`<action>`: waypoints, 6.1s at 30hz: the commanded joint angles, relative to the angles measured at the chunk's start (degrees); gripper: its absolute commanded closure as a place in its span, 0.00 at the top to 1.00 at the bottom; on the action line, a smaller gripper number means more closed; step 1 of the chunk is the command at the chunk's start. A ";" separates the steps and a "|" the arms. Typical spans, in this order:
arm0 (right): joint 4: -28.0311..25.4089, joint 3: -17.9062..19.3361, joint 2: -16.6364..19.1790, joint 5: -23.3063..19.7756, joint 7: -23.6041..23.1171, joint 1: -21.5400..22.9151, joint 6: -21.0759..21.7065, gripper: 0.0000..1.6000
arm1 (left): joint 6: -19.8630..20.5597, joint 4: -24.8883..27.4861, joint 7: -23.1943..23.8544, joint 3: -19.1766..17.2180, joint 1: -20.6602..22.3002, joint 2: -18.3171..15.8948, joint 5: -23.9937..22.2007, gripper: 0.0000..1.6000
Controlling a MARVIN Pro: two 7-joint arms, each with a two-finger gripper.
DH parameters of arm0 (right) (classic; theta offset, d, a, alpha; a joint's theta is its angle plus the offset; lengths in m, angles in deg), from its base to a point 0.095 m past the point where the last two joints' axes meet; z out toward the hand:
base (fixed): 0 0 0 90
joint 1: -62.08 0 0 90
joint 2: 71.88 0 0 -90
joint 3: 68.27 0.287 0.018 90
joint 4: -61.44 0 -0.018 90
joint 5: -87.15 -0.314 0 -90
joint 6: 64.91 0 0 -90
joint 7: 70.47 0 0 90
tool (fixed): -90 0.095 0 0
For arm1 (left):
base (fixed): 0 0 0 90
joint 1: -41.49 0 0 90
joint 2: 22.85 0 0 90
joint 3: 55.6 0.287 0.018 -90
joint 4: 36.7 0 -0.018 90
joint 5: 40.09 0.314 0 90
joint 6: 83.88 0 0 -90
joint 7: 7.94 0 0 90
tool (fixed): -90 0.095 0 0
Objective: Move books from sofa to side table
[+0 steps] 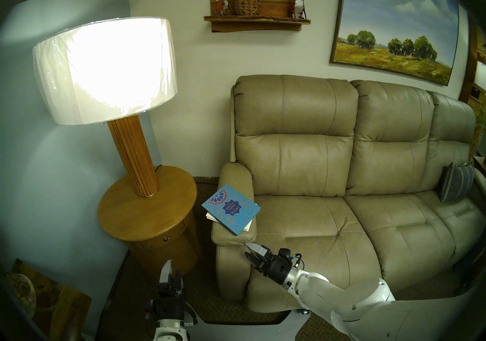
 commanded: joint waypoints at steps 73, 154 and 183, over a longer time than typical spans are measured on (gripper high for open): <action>0.28 -2.87 -3.21 4.89 -0.13 5.32 -5.70 0.00 | 1.58 0.39 -0.22 -2.41 -0.15 1.83 2.51 1.00; 0.29 -9.34 -0.53 4.69 -8.26 0.51 -9.87 1.00 | -0.08 -1.23 -5.05 -11.18 16.02 2.46 0.18 0.00; 0.29 -5.99 3.17 0.91 -8.26 -1.22 -6.74 1.00 | -12.71 -0.77 -35.46 -18.07 24.37 1.75 -5.22 0.18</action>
